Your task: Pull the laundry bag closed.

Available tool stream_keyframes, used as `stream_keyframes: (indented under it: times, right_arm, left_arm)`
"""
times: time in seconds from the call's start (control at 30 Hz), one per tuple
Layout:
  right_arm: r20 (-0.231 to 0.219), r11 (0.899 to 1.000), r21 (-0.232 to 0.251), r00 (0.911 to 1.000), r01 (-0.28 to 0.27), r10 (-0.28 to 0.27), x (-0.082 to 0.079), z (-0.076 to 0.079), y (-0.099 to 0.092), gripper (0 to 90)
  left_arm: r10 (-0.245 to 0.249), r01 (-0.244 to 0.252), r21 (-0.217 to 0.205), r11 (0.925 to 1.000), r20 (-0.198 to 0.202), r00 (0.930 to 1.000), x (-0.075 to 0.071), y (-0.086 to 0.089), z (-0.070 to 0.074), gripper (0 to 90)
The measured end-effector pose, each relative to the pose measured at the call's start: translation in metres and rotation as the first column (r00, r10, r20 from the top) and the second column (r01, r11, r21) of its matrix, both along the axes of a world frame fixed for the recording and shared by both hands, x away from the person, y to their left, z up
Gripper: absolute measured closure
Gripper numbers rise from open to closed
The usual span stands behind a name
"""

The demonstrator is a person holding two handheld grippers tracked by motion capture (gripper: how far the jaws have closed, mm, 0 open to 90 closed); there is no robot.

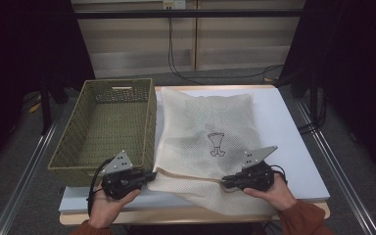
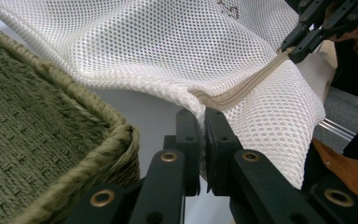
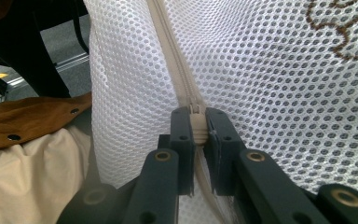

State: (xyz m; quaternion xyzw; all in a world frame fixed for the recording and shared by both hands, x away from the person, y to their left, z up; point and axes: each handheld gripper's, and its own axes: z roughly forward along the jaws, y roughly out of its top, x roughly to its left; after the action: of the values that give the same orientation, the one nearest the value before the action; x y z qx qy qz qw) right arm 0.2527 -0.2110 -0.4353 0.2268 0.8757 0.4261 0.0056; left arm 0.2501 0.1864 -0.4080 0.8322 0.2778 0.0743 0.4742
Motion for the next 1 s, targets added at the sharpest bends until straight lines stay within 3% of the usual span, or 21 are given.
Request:
stream_keyframes:
  times: [1.0]
  right_arm:
    - [-0.003,1.000,-0.012,0.9996,0.028,-0.028,-0.007,-0.004,-0.015,82.9]
  left_arm:
    - [0.004,-0.004,0.003,1.0000,-0.002,1.0000,0.001,0.002,-0.001,85.9]
